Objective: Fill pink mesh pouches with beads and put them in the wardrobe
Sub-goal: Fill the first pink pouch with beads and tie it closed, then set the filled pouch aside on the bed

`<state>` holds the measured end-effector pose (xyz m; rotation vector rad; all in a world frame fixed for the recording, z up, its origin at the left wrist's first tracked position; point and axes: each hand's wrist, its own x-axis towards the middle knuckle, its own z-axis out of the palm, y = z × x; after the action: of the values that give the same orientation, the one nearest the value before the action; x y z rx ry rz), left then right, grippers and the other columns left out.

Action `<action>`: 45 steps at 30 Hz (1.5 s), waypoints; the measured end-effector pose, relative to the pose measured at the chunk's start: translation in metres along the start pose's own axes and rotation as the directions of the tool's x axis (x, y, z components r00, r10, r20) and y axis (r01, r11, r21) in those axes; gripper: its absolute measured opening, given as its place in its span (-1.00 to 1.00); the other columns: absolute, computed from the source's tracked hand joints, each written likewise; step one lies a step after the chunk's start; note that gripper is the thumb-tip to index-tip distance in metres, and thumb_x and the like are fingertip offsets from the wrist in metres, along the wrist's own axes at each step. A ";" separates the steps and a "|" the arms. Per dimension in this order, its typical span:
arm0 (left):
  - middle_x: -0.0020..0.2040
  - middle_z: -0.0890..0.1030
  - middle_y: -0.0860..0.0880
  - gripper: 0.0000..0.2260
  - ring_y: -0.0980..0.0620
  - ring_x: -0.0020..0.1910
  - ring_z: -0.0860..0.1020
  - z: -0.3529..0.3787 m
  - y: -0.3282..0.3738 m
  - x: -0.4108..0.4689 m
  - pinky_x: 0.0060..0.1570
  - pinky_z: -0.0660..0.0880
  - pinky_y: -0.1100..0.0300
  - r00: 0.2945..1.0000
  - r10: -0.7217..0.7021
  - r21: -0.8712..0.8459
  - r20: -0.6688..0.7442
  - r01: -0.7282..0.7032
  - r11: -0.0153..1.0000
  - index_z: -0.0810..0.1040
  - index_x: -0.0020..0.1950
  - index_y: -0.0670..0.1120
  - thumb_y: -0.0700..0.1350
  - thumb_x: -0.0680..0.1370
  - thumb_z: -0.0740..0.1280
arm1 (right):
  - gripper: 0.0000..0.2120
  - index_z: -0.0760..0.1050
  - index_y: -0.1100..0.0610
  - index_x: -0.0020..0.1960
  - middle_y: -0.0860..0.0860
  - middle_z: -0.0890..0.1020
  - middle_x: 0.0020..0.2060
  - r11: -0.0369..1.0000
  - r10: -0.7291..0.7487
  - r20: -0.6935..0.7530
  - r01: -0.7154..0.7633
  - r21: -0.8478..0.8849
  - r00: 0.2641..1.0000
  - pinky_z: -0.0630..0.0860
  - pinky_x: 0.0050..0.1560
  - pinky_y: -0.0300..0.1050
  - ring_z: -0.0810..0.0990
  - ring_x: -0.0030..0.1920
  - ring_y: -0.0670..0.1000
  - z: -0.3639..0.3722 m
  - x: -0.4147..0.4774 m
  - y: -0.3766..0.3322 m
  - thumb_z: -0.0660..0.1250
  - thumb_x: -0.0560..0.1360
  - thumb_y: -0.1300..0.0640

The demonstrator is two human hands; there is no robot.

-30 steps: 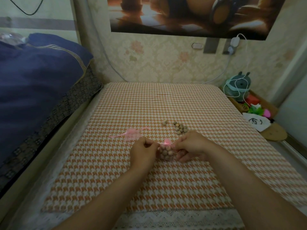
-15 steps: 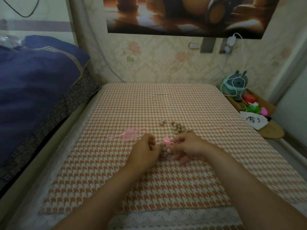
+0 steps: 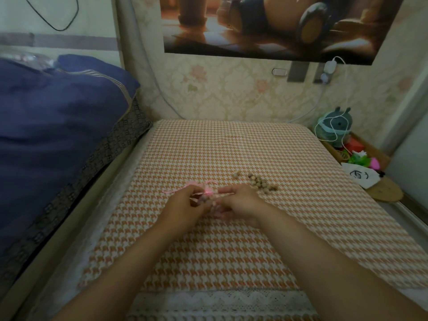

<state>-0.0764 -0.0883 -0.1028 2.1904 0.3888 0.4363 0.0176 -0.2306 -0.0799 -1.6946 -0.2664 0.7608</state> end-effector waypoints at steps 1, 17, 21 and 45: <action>-0.01 0.64 0.10 -0.73 0.22 -0.18 0.60 -0.011 -0.005 -0.003 -0.21 0.50 0.37 1.000 -0.002 0.033 -0.010 0.002 0.999 0.59 0.13 -0.02 0.01 0.47 0.47 | -0.72 0.49 0.28 0.22 0.16 0.66 -0.30 1.000 0.003 0.042 -0.004 0.024 0.999 0.61 -0.39 -0.17 0.64 -0.43 -0.04 0.013 0.001 -0.001 0.39 0.52 0.35; 0.27 0.56 0.00 -0.60 0.04 0.14 0.56 -0.101 -0.067 -0.029 0.11 0.51 0.13 0.984 -0.172 0.311 0.043 0.150 0.938 0.46 0.36 0.00 0.11 0.56 0.31 | -0.70 0.54 0.15 0.27 0.01 0.66 -0.24 0.842 -0.146 0.204 0.230 -0.488 0.968 0.57 -0.25 -0.14 0.63 -0.30 -0.05 0.117 0.021 0.002 0.38 0.55 0.12; 0.36 0.49 0.01 -0.55 0.02 0.25 0.50 -0.090 -0.058 -0.012 0.21 0.47 0.10 0.989 -0.147 0.297 -0.026 0.148 0.943 0.42 0.41 0.02 0.13 0.55 0.31 | -0.74 0.59 0.04 0.22 -0.06 0.64 -0.04 0.683 -0.293 0.124 0.298 -0.667 0.948 0.56 -0.05 -0.14 0.63 -0.10 -0.05 0.091 0.033 -0.004 0.35 0.54 0.10; 0.23 0.56 -0.06 -0.48 -0.04 0.11 0.56 -0.003 -0.037 0.065 -0.01 0.45 0.16 0.980 -0.198 0.053 0.034 0.196 0.979 0.23 0.52 0.01 0.01 0.59 0.30 | -0.68 0.68 0.07 0.16 -0.02 0.63 0.14 0.574 -0.452 0.096 0.371 -0.730 0.887 0.47 0.16 -0.19 0.57 0.16 -0.03 0.021 0.060 0.017 0.22 0.54 0.28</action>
<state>-0.0241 -0.0374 -0.1191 2.1784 0.5942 0.2772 0.0467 -0.1861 -0.1183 -2.2941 -0.9777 0.1839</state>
